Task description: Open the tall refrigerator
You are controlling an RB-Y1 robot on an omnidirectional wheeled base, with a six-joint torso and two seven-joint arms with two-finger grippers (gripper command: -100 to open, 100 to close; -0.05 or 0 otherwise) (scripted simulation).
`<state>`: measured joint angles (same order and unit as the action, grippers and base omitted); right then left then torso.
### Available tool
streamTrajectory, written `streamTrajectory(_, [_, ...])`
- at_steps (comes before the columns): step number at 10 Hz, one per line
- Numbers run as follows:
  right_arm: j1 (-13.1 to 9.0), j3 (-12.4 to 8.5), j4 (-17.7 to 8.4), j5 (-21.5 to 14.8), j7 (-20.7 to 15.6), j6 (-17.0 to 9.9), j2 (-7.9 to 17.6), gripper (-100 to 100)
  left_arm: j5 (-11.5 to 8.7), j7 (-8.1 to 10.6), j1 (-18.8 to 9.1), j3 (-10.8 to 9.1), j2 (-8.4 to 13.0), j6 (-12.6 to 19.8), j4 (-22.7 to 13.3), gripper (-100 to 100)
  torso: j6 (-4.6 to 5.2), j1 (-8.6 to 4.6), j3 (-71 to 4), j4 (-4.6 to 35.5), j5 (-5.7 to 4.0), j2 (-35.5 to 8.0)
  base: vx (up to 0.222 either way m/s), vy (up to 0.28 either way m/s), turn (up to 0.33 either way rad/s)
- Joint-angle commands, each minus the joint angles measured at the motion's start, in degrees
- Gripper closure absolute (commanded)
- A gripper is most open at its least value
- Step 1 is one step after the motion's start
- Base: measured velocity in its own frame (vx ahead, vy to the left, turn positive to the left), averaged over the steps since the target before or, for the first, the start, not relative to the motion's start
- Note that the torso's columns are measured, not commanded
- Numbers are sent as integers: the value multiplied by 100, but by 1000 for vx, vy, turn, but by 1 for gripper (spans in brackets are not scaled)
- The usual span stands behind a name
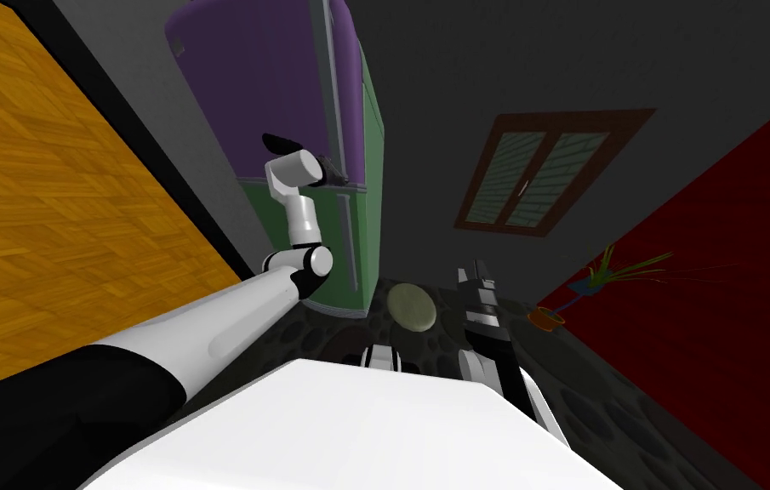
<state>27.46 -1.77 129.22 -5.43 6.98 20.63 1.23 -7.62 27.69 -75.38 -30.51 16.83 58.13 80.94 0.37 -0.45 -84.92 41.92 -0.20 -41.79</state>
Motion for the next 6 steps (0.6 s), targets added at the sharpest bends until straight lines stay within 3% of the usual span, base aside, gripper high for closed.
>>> streamTrajectory(1, [0,0,0,0,0,0,0,0,191,195,-264,101,104,194,-421,-100,-5,7,2,1,4,-1,-33,2,29])
streamTrajectory(6, [0,0,0,0,0,0,0,0,410,417,-628,187,432,360,-955,-100,-27,34,20,25,15,-29,-26,-3,15])
